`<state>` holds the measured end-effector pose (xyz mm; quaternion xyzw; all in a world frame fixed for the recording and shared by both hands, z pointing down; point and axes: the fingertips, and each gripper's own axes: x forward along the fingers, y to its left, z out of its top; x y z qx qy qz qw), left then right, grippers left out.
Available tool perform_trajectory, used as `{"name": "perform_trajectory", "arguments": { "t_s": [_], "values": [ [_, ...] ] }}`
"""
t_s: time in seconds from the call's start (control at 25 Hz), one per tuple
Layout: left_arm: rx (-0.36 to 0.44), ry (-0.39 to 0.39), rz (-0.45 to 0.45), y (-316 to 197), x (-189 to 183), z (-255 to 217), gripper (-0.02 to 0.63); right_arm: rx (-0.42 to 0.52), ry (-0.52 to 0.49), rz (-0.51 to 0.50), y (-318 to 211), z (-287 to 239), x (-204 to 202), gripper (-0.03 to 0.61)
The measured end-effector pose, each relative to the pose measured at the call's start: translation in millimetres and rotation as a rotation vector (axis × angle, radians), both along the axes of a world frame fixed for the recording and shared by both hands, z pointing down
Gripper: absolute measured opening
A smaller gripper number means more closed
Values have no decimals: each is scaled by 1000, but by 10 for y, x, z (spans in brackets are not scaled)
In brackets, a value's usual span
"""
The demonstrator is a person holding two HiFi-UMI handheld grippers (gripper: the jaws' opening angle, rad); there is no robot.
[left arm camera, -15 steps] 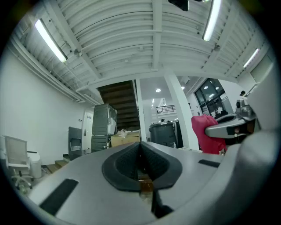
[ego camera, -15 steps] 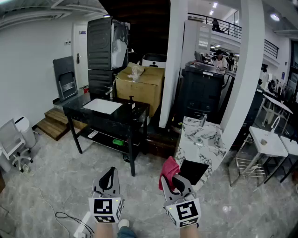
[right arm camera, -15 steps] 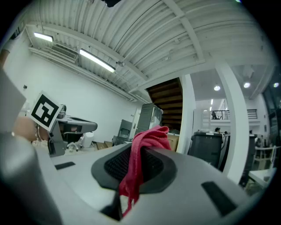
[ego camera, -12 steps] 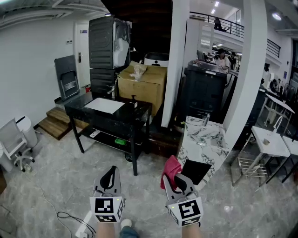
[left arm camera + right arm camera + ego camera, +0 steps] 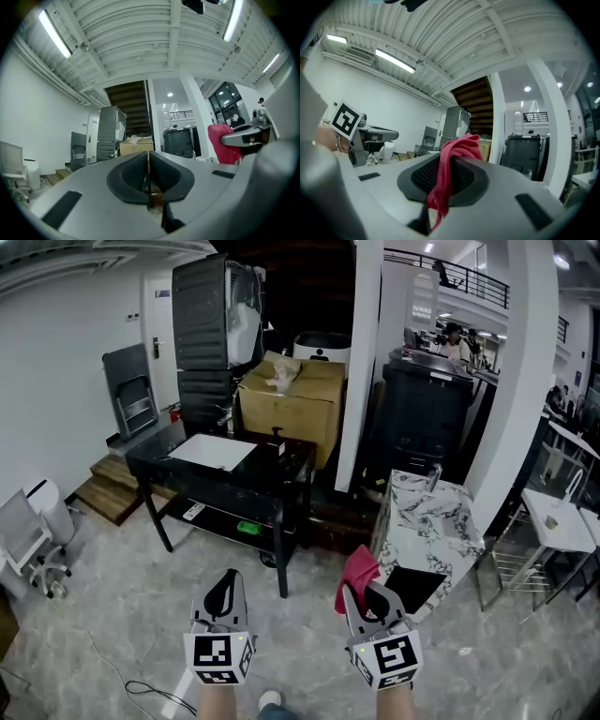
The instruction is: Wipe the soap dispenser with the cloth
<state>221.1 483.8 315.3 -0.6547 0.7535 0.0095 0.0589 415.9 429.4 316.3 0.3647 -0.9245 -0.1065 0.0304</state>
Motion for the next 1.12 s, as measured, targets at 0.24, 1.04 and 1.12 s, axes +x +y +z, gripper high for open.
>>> {"name": "perform_trajectory", "arguments": {
  "t_s": [0.24,1.04,1.12],
  "values": [
    [22,8,34,-717,-747,-62,14,-14,-59,11,-687,-105,-712,49],
    [45,29,146,-2294,-2115,118,385,-30,10,41,-2403,77,-2247,51],
    [38,20,148,-2560,-2235,131,393,-33,0,31,-2686,110,-2388,51]
  ]
}}
